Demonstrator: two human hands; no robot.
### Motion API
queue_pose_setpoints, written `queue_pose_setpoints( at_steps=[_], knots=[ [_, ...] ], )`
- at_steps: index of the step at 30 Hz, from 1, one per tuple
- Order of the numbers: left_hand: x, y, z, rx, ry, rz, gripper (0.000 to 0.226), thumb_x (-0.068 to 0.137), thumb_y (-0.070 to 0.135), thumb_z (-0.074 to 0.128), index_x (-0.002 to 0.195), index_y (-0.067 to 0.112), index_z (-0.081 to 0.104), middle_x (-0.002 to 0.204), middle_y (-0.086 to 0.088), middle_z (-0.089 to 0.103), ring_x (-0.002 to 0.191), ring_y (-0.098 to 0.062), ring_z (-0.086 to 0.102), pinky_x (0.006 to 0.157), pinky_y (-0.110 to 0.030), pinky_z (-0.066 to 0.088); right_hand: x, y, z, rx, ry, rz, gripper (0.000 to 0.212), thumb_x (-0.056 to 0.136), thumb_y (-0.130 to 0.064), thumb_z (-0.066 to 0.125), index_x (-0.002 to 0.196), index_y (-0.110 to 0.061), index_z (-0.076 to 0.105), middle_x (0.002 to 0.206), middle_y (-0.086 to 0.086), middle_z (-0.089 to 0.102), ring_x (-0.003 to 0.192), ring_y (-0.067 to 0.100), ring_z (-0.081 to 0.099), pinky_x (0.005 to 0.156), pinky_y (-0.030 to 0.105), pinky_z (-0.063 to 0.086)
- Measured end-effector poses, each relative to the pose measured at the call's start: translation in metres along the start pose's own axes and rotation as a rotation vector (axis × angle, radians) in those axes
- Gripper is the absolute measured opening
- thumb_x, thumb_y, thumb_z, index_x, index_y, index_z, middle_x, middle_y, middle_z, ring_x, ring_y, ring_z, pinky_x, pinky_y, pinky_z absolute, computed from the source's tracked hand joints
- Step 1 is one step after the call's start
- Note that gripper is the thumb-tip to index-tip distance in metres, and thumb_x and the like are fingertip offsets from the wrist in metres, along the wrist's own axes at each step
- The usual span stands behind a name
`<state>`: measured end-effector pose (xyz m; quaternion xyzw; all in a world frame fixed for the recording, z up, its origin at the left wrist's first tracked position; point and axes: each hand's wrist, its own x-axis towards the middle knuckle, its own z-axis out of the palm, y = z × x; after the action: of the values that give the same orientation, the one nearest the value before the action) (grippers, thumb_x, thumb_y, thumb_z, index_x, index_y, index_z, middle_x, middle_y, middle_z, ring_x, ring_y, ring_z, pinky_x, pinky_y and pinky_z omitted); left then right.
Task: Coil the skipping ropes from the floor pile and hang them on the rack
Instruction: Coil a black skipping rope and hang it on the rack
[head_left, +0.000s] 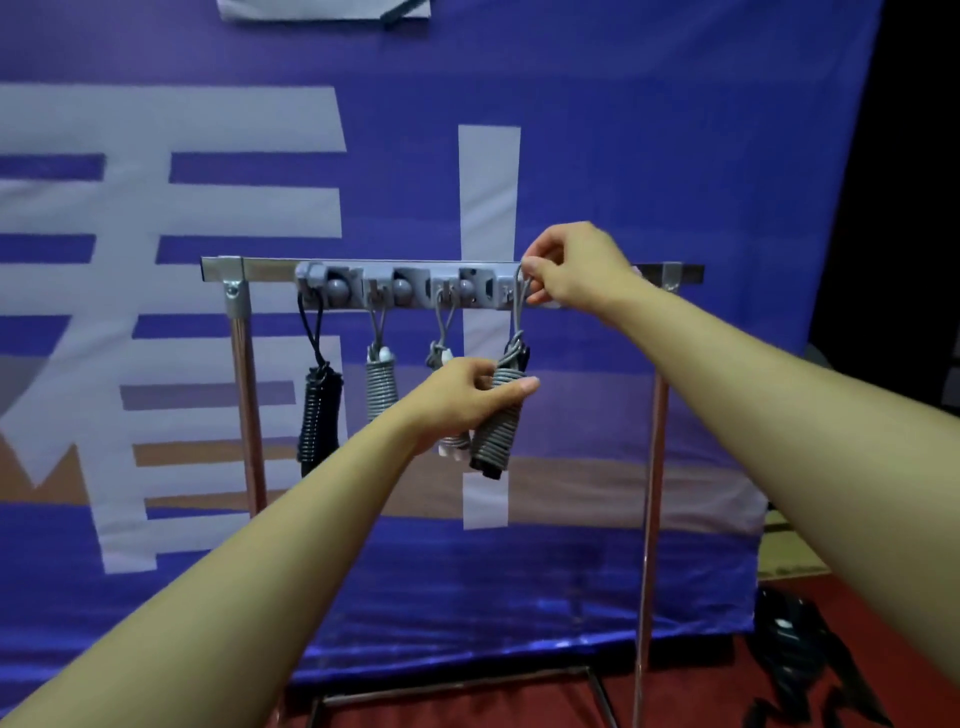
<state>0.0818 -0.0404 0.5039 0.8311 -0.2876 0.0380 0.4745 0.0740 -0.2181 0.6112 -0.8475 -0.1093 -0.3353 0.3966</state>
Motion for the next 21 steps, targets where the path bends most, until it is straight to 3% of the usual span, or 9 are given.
queue_pose_setpoints(
  at_steps=[3,7,11,15,18,21],
  knots=[
    [0.011,0.005,-0.002,0.054,0.071,0.003,0.068,0.083,0.054,0.08,0.135,0.015,0.057,0.112,-0.003,0.068,0.1,-0.015,0.068,0.075,-0.028,0.056,0.01,0.005,0.005,-0.01,0.048,0.025,0.005,0.098,-0.011,0.067,0.097,-0.009,0.071,0.083,0.006,0.073,0.059,0.014,0.074,0.058,0.029,0.063],
    [0.016,0.005,0.001,0.137,0.085,0.065,0.047,0.087,0.034,0.082,0.122,0.012,0.059,0.104,0.0,0.066,0.091,-0.011,0.067,0.073,-0.028,0.062,0.015,0.013,0.012,0.027,0.094,0.036,0.005,0.096,-0.009,0.07,0.099,-0.007,0.073,0.09,0.009,0.073,0.067,0.018,0.075,0.061,0.03,0.064],
    [0.013,0.001,-0.002,0.091,0.059,0.055,0.034,0.09,0.028,0.08,0.114,0.015,0.059,0.102,0.0,0.068,0.087,-0.008,0.068,0.068,-0.022,0.061,0.017,0.015,0.018,-0.001,0.077,0.002,0.006,0.095,-0.013,0.071,0.098,-0.008,0.074,0.083,0.004,0.075,0.068,0.018,0.077,0.066,0.032,0.065],
    [0.007,-0.01,-0.005,0.133,0.039,0.031,0.041,0.088,0.038,0.08,0.121,0.017,0.066,0.109,-0.001,0.072,0.096,-0.017,0.072,0.08,-0.037,0.064,0.014,0.022,0.02,-0.05,0.072,0.003,0.004,0.097,-0.014,0.07,0.096,-0.012,0.074,0.083,0.004,0.076,0.064,0.013,0.075,0.059,0.018,0.06],
    [0.001,-0.018,-0.001,0.087,0.042,-0.005,0.04,0.089,0.034,0.08,0.121,0.018,0.062,0.105,-0.001,0.072,0.092,-0.02,0.075,0.078,-0.047,0.064,0.005,0.029,0.027,-0.023,0.075,-0.011,0.007,0.1,-0.008,0.064,0.098,-0.011,0.069,0.08,0.007,0.072,0.061,0.012,0.072,0.056,0.018,0.059],
    [-0.005,-0.025,0.003,0.039,0.057,-0.053,0.039,0.091,0.027,0.079,0.122,0.01,0.063,0.101,-0.006,0.075,0.091,-0.022,0.076,0.077,-0.044,0.065,-0.004,0.032,0.036,0.024,0.094,-0.026,0.012,0.102,-0.005,0.058,0.107,-0.01,0.068,0.087,0.006,0.071,0.065,0.01,0.07,0.057,0.021,0.06]
  ],
)
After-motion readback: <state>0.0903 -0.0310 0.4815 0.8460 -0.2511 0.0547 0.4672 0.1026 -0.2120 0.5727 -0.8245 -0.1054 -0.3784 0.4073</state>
